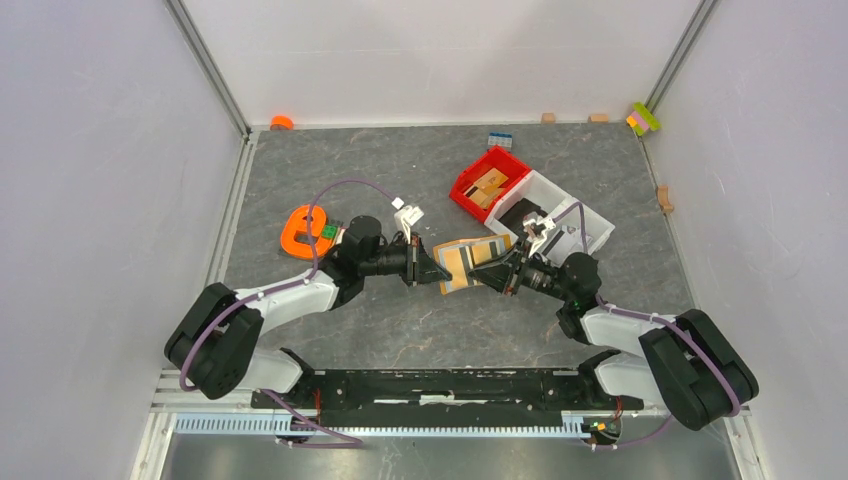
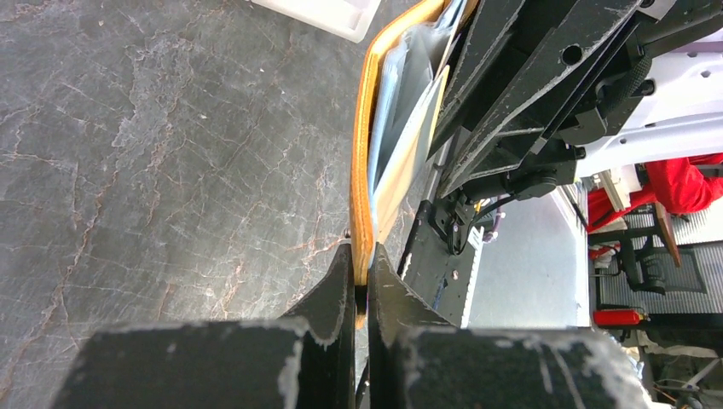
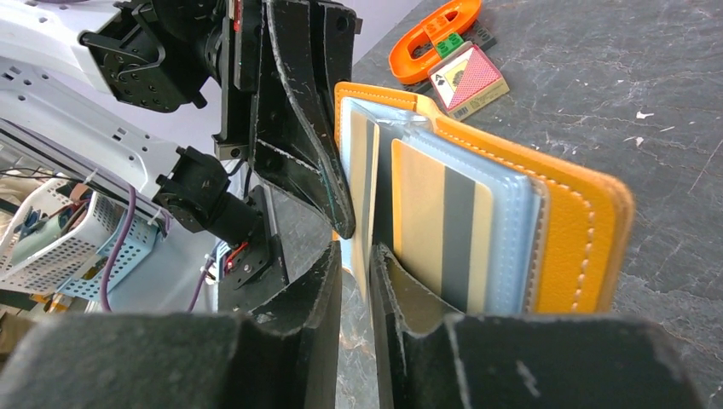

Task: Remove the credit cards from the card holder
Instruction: Remove the credit card from the card holder.

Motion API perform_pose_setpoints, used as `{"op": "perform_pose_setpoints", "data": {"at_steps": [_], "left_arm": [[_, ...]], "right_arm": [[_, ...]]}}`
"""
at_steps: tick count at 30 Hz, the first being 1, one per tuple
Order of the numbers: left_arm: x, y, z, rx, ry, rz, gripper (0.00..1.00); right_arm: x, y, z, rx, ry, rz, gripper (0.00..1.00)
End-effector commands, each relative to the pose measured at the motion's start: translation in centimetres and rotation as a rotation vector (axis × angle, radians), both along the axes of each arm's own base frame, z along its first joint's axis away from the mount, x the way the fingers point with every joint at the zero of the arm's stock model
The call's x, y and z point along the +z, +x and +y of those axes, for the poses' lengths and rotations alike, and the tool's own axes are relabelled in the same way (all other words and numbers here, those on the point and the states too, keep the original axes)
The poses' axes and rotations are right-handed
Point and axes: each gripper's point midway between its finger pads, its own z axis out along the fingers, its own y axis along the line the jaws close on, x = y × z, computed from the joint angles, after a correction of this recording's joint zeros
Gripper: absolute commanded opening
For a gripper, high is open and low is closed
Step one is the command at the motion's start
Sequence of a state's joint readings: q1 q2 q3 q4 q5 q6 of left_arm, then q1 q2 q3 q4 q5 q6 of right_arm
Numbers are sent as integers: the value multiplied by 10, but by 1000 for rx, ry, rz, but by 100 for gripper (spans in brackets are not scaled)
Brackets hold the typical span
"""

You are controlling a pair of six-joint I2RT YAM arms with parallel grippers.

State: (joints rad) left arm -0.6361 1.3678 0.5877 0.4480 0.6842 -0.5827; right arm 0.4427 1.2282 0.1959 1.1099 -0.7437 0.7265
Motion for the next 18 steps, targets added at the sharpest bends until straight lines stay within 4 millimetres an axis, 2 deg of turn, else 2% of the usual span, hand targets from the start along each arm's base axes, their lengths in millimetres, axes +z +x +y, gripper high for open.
{"op": "perform_pose_setpoints", "data": {"at_steps": [1,18], "left_arm": [[4,19,2,63,26,-54,2],[-6,30,10,113,57,-16,2]], "right_arm": [[29,-15,4,76,74,-117,21],[27,-13,3,64,66,-113,9]]}}
